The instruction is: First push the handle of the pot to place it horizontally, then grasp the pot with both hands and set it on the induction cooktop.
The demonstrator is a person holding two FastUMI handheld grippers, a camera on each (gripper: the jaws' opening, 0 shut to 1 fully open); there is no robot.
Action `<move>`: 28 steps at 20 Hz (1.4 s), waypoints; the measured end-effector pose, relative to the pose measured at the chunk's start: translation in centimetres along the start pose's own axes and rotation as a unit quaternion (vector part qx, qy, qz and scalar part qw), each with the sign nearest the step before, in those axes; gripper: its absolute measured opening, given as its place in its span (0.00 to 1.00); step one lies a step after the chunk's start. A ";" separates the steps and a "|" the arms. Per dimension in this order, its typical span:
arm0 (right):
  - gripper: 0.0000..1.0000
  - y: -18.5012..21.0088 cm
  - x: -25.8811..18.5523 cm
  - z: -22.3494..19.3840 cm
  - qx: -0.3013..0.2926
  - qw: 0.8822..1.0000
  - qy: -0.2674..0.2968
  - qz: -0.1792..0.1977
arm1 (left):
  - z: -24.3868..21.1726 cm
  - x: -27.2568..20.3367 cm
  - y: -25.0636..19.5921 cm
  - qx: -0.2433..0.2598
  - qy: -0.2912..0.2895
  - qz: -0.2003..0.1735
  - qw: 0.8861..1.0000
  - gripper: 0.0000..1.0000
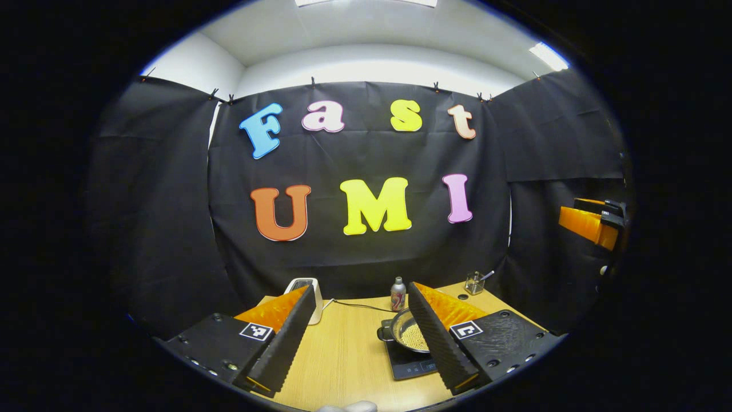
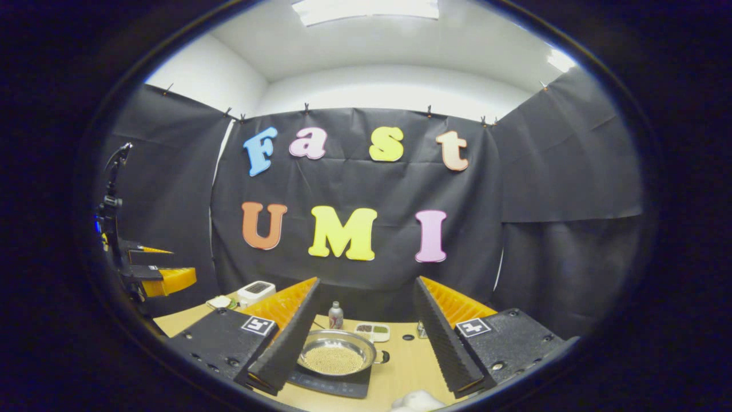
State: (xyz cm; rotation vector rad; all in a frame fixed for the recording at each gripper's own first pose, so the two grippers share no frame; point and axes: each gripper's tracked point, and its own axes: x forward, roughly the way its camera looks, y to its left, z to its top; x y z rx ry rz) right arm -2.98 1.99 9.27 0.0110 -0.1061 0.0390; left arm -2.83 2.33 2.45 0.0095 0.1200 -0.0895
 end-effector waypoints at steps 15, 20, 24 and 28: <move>1.00 -1.5 -1.6 1.1 0.027 1.000 -0.007 -0.008 | 4.7 -3.8 0.8 -0.017 -0.052 0.040 0.998 0.97; 1.00 -1.8 -1.0 0.4 0.032 0.999 0.002 -0.016 | 4.9 -3.4 0.3 -0.016 -0.055 0.029 0.998 0.96; 1.00 -2.2 -1.3 0.5 0.037 0.999 0.004 -0.019 | 4.8 -3.4 0.4 -0.015 -0.053 0.029 0.998 0.96; 1.00 -2.4 -1.0 0.6 0.038 0.999 0.002 -0.023 | 5.0 -3.2 0.4 -0.012 -0.056 0.031 0.998 0.96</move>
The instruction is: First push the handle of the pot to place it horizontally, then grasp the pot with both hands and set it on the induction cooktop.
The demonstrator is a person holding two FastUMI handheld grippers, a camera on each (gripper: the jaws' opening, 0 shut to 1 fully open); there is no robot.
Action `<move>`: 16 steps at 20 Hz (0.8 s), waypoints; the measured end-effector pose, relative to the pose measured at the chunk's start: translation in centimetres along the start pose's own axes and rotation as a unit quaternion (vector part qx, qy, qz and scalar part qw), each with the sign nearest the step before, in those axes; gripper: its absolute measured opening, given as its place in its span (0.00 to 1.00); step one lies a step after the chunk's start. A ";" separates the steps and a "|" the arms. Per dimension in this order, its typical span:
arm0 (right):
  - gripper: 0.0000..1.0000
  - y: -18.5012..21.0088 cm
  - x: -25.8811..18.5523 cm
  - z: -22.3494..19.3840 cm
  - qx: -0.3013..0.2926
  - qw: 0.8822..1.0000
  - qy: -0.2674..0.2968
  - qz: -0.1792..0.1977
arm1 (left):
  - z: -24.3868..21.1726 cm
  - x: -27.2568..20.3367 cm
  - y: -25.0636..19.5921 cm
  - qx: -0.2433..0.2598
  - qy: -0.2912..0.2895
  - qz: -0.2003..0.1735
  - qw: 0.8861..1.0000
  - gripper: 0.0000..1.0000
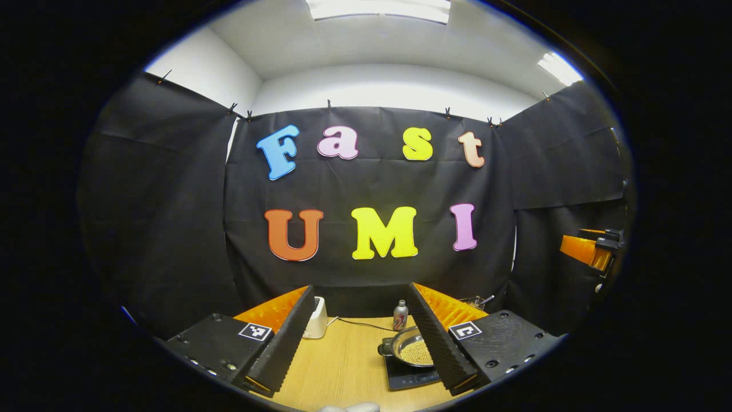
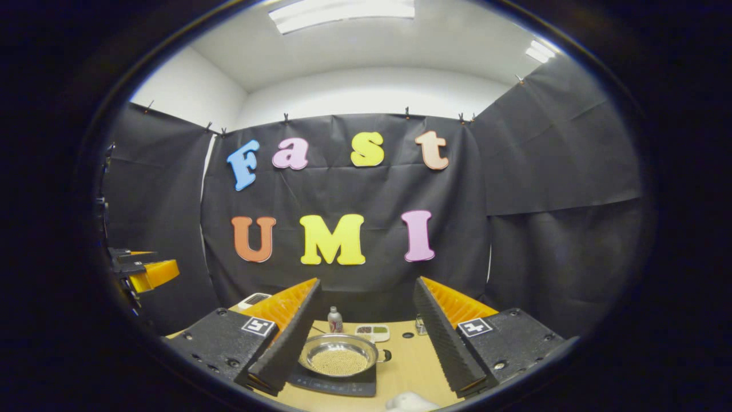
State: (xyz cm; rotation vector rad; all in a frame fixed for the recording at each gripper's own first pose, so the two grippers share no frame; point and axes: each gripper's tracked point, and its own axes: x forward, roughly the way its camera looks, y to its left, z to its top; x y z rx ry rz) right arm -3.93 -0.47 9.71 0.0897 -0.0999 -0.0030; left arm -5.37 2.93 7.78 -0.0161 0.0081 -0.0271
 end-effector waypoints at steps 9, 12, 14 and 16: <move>1.00 -0.3 0.4 0.1 -0.004 1.000 0.001 -0.009 | -0.3 0.6 0.2 0.000 0.006 -0.001 1.000 0.96; 1.00 -0.4 0.6 0.1 -0.005 1.000 0.002 -0.013 | -0.2 0.9 0.2 0.000 0.008 -0.005 1.000 0.96; 1.00 -0.2 0.6 0.2 -0.001 1.000 0.003 -0.012 | -0.3 1.0 0.1 0.000 0.009 -0.009 1.000 0.96; 1.00 -0.2 0.6 0.5 -0.002 1.000 0.001 -0.012 | -0.1 1.1 0.1 0.000 0.008 -0.010 1.000 0.96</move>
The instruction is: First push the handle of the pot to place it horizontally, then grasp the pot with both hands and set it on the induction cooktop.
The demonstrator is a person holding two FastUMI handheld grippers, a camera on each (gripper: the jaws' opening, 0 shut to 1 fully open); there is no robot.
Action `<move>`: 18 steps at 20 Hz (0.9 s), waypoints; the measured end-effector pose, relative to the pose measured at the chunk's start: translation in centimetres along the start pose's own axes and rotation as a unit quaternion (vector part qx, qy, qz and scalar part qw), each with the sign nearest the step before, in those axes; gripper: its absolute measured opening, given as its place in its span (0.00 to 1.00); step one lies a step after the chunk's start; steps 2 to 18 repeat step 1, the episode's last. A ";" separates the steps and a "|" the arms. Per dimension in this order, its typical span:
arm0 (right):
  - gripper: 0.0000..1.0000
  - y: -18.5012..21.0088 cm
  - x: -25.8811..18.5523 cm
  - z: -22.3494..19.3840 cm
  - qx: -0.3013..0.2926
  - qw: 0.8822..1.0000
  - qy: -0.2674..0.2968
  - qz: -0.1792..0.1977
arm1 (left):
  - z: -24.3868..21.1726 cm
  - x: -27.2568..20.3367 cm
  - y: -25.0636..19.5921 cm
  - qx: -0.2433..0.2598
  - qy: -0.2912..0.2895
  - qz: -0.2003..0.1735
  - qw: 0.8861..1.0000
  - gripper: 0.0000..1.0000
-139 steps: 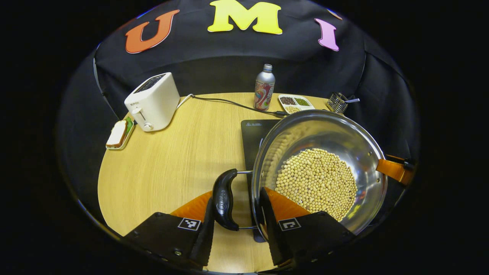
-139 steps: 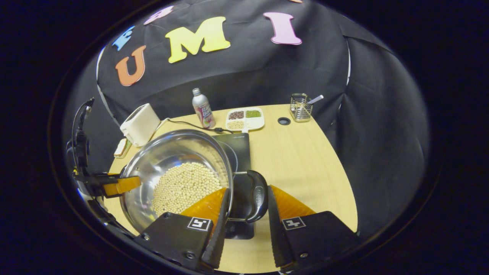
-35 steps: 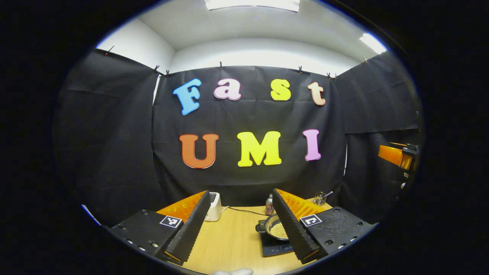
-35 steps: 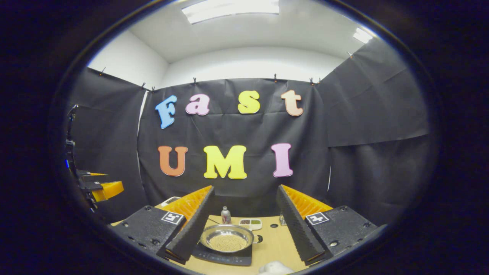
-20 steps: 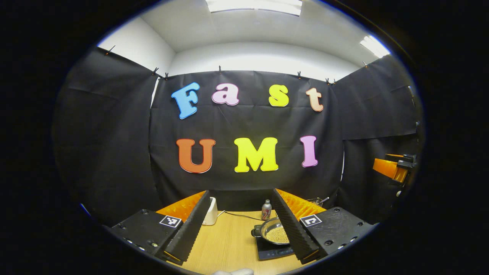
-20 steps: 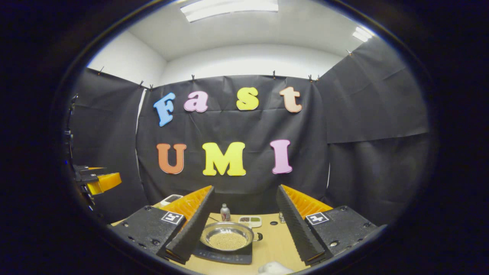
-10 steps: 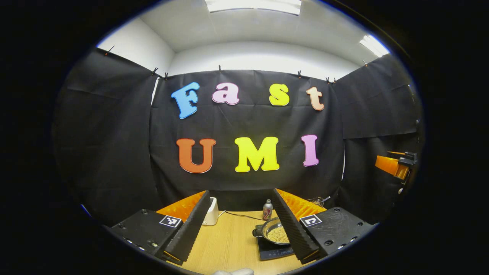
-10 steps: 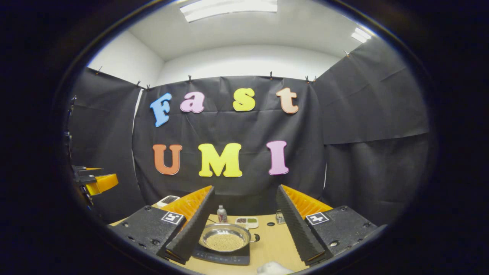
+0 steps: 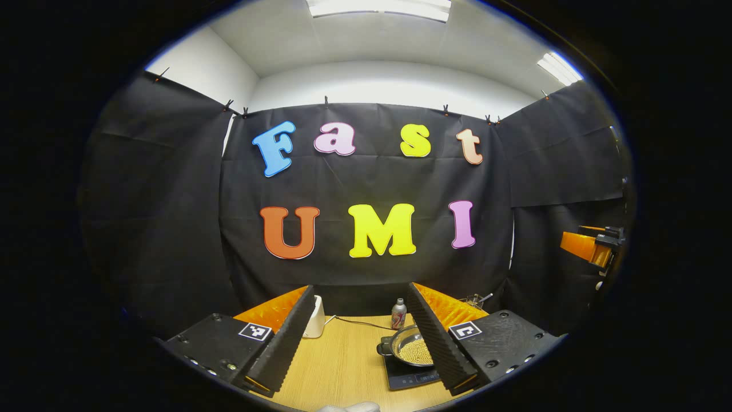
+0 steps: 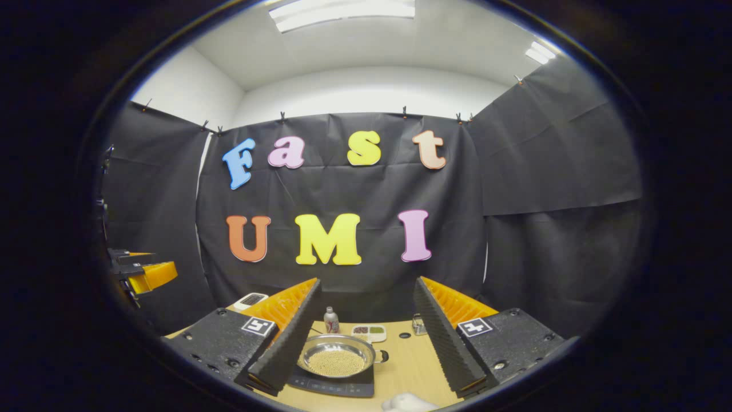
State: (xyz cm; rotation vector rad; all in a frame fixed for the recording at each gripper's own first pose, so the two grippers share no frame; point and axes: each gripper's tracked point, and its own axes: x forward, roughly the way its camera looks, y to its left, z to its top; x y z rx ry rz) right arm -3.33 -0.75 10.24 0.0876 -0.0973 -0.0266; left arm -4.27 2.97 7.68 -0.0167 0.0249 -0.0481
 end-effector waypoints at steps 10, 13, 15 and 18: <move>1.00 0.0 0.0 0.0 -0.002 1.000 0.000 0.000 | 0.1 0.0 0.0 0.000 0.000 0.000 1.000 0.96; 1.00 0.0 0.0 0.0 -0.002 1.000 0.000 0.000 | 0.1 0.0 0.0 0.000 0.000 0.000 1.000 0.96; 1.00 0.0 0.0 0.0 -0.002 1.000 0.000 0.000 | 0.1 0.0 0.0 0.000 0.000 0.000 1.000 0.96; 1.00 0.0 0.0 0.0 -0.002 1.000 0.000 0.000 | 0.1 0.0 0.0 0.000 0.000 0.000 1.000 0.96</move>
